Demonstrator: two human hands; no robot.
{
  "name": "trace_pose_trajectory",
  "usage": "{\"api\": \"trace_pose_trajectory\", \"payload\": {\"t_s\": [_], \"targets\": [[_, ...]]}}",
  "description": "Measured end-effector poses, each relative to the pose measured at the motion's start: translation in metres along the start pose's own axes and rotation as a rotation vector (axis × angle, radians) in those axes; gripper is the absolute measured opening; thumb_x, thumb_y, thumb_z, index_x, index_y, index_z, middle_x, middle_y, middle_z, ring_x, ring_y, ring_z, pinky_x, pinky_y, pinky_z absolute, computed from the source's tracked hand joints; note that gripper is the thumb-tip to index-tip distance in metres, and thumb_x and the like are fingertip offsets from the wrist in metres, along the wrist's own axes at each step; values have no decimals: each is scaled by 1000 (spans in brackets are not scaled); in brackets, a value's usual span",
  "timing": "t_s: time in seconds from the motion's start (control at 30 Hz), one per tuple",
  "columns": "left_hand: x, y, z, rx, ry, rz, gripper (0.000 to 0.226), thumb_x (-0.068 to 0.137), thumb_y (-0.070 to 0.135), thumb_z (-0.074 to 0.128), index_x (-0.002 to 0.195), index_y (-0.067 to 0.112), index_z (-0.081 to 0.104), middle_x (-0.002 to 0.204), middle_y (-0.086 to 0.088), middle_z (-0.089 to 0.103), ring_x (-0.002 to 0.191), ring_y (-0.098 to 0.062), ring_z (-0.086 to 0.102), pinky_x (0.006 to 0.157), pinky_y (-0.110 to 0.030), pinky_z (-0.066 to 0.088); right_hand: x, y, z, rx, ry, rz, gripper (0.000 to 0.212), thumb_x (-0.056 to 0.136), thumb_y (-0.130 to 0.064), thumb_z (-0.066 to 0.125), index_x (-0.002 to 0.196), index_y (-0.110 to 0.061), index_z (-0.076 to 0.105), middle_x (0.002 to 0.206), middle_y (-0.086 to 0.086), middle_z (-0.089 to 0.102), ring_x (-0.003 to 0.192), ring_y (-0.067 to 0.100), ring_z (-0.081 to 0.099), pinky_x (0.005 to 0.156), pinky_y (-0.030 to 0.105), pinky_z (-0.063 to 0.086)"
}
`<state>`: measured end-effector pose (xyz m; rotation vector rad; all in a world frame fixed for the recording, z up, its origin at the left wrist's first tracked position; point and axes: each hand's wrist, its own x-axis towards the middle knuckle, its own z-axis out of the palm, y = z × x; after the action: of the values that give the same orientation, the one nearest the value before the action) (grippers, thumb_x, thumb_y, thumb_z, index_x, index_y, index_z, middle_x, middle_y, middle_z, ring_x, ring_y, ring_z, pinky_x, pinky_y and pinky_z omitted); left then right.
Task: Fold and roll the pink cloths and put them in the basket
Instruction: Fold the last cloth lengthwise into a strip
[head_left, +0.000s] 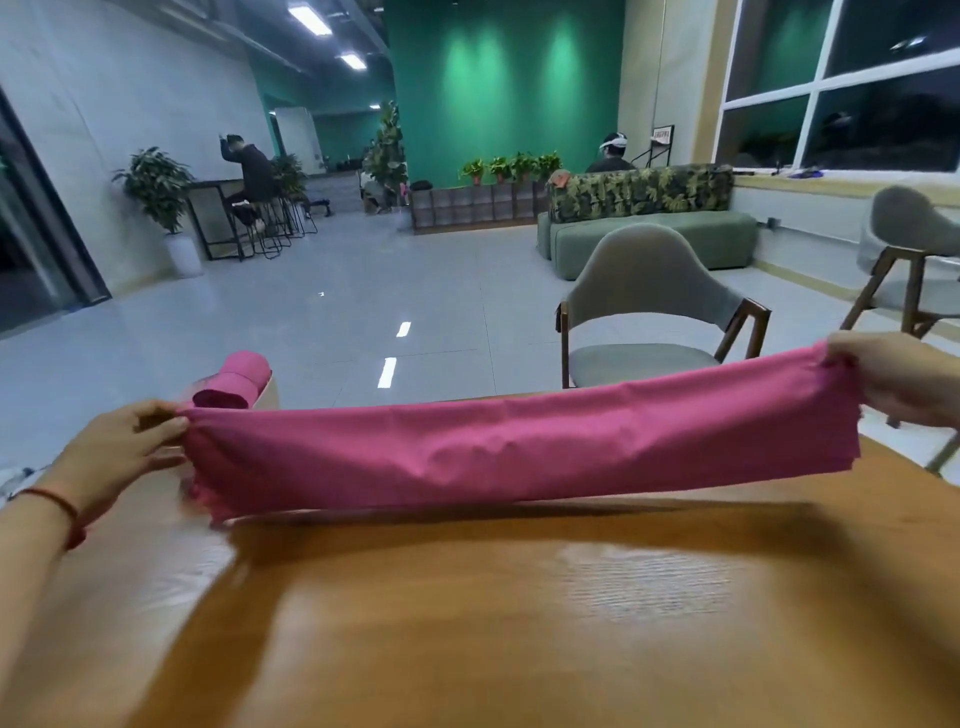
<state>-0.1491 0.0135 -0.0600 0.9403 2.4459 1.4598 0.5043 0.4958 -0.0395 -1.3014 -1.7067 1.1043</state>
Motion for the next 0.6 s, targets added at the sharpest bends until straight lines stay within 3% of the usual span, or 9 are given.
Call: {"api": "trace_pose_trajectory", "payload": {"t_s": [0.1,0.17,0.23,0.3,0.37,0.47,0.53,0.6], "targets": [[14,6,-6,122,127,53,16,101,12,66,115,9,73,101,-14,73,89,-23,67,88,-34,58,23,-2,-2,-192,-48,-107,12,100,-1,67,98,-11,72,98,17,73,91,30,66,71,29,61],[22,9,-10,183,252,74,14,98,24,73,109,16,77,97,-10,74,90,-26,66,91,-44,52,33,-7,-4,-248,40,-179,18,93,-8,80,93,-27,79,92,7,79,93,26,69,63,15,54],[21,13,-13,139,308,67,18,98,32,73,112,21,76,93,-9,71,80,-23,62,81,-39,53,25,-19,3,-177,190,-230,17,89,-14,85,92,-30,80,87,-1,79,84,13,70,60,9,49],[7,13,-12,37,307,80,14,103,30,65,114,23,71,77,-6,67,58,-16,56,51,-28,47,11,-17,5,-93,240,-286,15,92,-9,81,92,-23,77,76,-10,77,67,-1,69,57,5,48],[-16,-5,-13,6,224,67,13,108,19,55,108,26,65,74,-4,71,55,-14,63,41,-25,48,-3,10,8,-92,183,-251,20,95,2,73,92,-18,73,77,-1,79,61,-1,71,54,6,50],[-75,-42,-12,164,19,-2,22,106,2,50,102,17,64,99,-17,76,85,-28,75,61,-33,65,-40,47,-5,-255,5,-133,23,83,6,81,82,-17,77,87,22,77,65,3,73,58,9,55],[-112,-67,-12,179,-138,-82,23,99,-8,57,97,11,69,98,-19,76,91,-36,72,65,-24,62,-61,82,-9,-361,-77,-23,27,69,-1,91,79,-25,83,84,10,81,71,2,74,67,8,56],[-133,-76,-10,193,-157,-160,26,92,-13,63,87,11,72,87,-17,76,79,-27,69,61,-18,53,-74,119,-15,-426,-101,38,43,73,7,88,78,-35,83,83,-7,81,76,-1,73,67,9,54]]}}
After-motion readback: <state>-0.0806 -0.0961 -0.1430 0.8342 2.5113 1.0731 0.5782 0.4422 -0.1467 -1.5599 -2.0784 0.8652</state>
